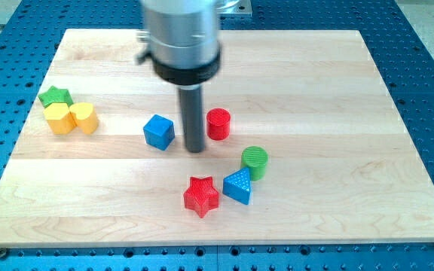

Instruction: Place the red circle to the top of the heart

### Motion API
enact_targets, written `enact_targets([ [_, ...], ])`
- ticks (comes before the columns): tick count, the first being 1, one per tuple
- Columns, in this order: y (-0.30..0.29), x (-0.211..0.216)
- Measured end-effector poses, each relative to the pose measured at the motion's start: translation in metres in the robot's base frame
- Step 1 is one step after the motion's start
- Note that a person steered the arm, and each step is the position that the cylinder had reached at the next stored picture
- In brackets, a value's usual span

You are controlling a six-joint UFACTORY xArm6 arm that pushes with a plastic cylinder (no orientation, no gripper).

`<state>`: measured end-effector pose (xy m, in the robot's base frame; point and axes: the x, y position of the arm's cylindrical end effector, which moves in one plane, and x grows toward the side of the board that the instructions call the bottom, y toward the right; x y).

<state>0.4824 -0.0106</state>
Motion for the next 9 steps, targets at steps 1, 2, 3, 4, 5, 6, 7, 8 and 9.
enact_targets([
  [1,0.040,-0.022],
  [2,0.087,-0.027],
  [3,0.073,-0.046],
  [4,-0.031,-0.059],
  [5,-0.094,-0.063],
  [6,-0.041,-0.063],
  [7,-0.038,-0.066],
  [8,-0.076,-0.071],
  [9,-0.127,-0.072],
])
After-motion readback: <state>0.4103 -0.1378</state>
